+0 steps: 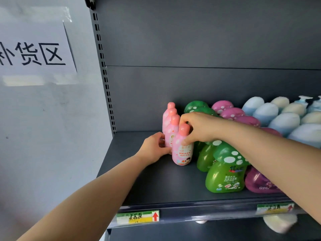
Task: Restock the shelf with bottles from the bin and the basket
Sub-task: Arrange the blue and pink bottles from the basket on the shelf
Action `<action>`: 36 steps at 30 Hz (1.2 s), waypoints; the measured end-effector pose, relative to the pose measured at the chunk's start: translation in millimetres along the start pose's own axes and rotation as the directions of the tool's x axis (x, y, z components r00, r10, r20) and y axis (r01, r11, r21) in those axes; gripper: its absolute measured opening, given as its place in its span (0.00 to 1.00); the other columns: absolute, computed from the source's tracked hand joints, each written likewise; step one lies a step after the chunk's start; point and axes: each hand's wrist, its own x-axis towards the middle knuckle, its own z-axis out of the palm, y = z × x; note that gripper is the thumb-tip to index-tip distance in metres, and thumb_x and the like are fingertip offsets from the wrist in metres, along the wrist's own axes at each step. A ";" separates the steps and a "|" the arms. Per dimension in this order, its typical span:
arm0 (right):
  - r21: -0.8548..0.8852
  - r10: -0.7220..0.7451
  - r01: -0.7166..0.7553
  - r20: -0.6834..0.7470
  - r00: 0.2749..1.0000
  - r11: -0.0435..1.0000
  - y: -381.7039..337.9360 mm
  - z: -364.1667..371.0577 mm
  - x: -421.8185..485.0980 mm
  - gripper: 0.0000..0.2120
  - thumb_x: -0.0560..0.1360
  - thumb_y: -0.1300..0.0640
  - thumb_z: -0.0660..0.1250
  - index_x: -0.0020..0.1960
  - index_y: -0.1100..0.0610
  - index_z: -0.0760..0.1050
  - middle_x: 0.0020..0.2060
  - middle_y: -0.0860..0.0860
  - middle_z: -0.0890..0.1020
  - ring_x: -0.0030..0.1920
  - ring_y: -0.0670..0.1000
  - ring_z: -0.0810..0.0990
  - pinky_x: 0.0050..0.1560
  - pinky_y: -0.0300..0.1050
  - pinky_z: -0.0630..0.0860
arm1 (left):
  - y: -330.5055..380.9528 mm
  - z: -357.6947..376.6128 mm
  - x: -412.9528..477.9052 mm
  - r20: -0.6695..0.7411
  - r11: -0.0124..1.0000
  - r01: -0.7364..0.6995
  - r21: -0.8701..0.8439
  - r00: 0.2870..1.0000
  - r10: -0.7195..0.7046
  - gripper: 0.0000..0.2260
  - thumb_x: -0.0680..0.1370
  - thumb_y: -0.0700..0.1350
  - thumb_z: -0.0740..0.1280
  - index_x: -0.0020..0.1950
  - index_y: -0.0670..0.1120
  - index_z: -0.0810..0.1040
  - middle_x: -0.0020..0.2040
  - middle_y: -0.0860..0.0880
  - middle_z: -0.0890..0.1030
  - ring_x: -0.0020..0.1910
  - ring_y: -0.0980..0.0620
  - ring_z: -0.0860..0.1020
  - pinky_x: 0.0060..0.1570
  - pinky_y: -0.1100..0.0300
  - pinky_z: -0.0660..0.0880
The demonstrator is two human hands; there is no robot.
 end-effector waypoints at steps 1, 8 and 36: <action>0.011 0.006 -0.007 0.010 1.000 1.000 0.0 -0.7 0.4 0.16 0.65 0.52 0.76 0.42 0.49 0.68 0.35 0.45 0.72 0.34 0.44 0.69 0.31 0.41 0.63 | -1.2 -0.3 0.2 0.013 1.000 -0.002 -0.009 1.000 0.002 0.16 0.69 0.47 0.76 0.54 0.51 0.75 0.50 0.54 0.82 0.48 0.59 0.79 0.44 0.74 0.72; 0.039 0.047 -0.048 0.045 0.998 0.998 -5.4 -4.0 3.1 0.13 0.70 0.53 0.72 0.50 0.58 0.74 0.34 0.46 0.71 0.33 0.46 0.68 0.32 0.42 0.63 | -2.0 0.4 0.7 0.003 1.000 0.005 0.016 1.000 -0.005 0.15 0.72 0.47 0.74 0.56 0.50 0.77 0.50 0.53 0.83 0.49 0.59 0.79 0.49 0.66 0.71; -0.210 0.112 -0.257 -0.526 0.843 0.943 89.5 -55.9 -165.9 0.30 0.77 0.48 0.64 0.75 0.54 0.59 0.73 0.54 0.66 0.72 0.55 0.63 0.70 0.50 0.61 | 225.5 49.9 -48.6 -0.130 0.751 -0.415 0.514 0.828 0.546 0.25 0.76 0.47 0.65 0.73 0.47 0.66 0.63 0.44 0.75 0.63 0.43 0.72 0.59 0.51 0.71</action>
